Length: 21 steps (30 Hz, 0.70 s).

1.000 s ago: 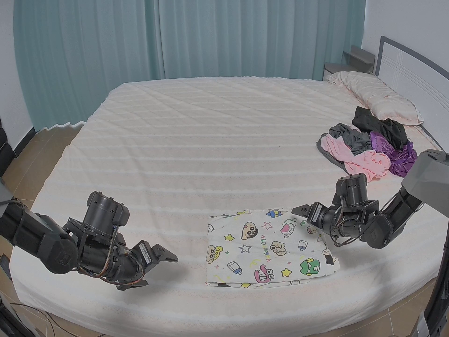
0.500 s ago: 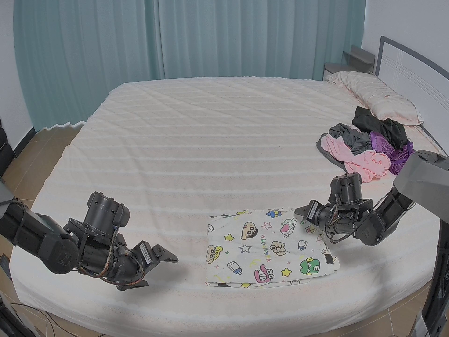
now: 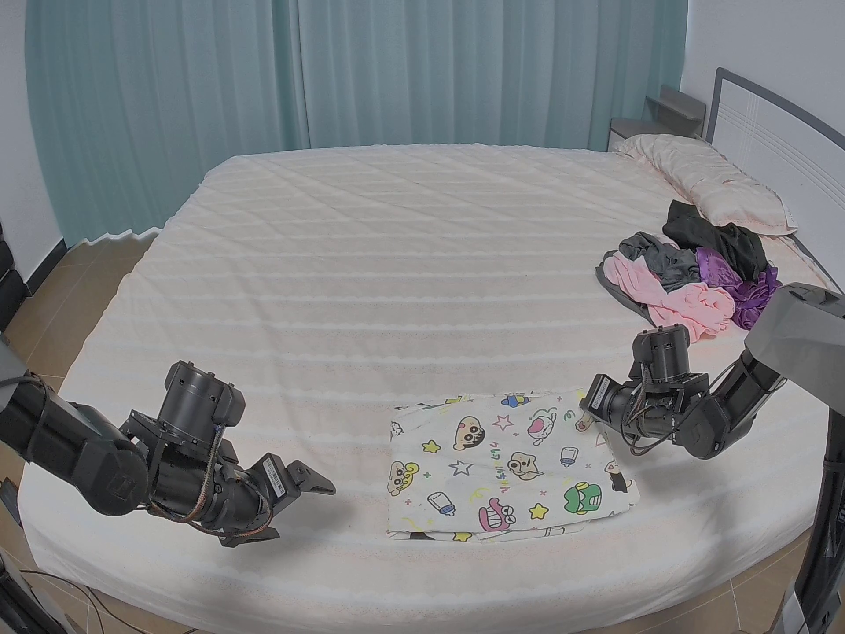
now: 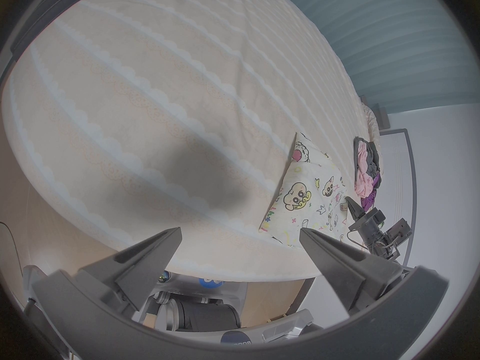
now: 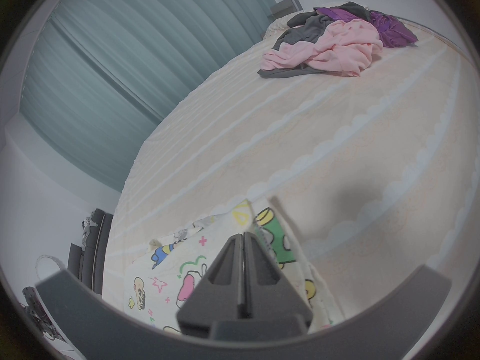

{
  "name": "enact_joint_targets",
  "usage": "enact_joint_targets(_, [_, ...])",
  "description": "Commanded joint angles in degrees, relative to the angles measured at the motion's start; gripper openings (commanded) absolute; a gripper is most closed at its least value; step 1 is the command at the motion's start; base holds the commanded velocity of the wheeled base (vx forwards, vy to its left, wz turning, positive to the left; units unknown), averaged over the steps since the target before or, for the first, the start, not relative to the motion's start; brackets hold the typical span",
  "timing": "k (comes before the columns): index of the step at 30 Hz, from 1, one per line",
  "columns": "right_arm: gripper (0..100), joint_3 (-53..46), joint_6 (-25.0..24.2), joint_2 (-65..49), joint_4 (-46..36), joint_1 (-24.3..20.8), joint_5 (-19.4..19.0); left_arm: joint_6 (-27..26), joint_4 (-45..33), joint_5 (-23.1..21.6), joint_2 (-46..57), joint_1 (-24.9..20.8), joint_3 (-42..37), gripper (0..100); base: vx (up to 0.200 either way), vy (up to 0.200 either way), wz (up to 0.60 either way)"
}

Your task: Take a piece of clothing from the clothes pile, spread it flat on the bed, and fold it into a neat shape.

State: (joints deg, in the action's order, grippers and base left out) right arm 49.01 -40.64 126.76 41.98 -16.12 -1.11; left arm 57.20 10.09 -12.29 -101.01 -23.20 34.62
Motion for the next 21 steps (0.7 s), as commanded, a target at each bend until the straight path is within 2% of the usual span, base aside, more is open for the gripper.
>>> enact_joint_targets(1, [0, -0.49, 0.04, -0.20, 0.03, 0.56, 0.05, 0.02, 0.01, -0.02, -0.15, 0.00, 0.01, 100, 0.000, 0.000, 0.00])
enact_joint_targets(8, [0, -2.42, 0.04, -0.28, 2.40, 1.35, 1.55, 0.02, 0.01, -0.02, -0.15, 0.00, 0.01, 100, 0.000, 0.000, 0.00])
enact_joint_targets(14, [0, -4.36, -0.05, -0.46, 6.44, 1.26, 1.37, 0.02, 0.01, 0.07, -0.06, 0.00, 0.01, 100, 0.000, 0.000, 0.00])
enact_joint_targets(21, [0, -4.45, 0.04, -0.46, 6.88, 1.44, 1.55, 0.02, 0.01, 0.07, -0.06, 0.00, 0.01, 100, 0.000, 0.000, 0.00])
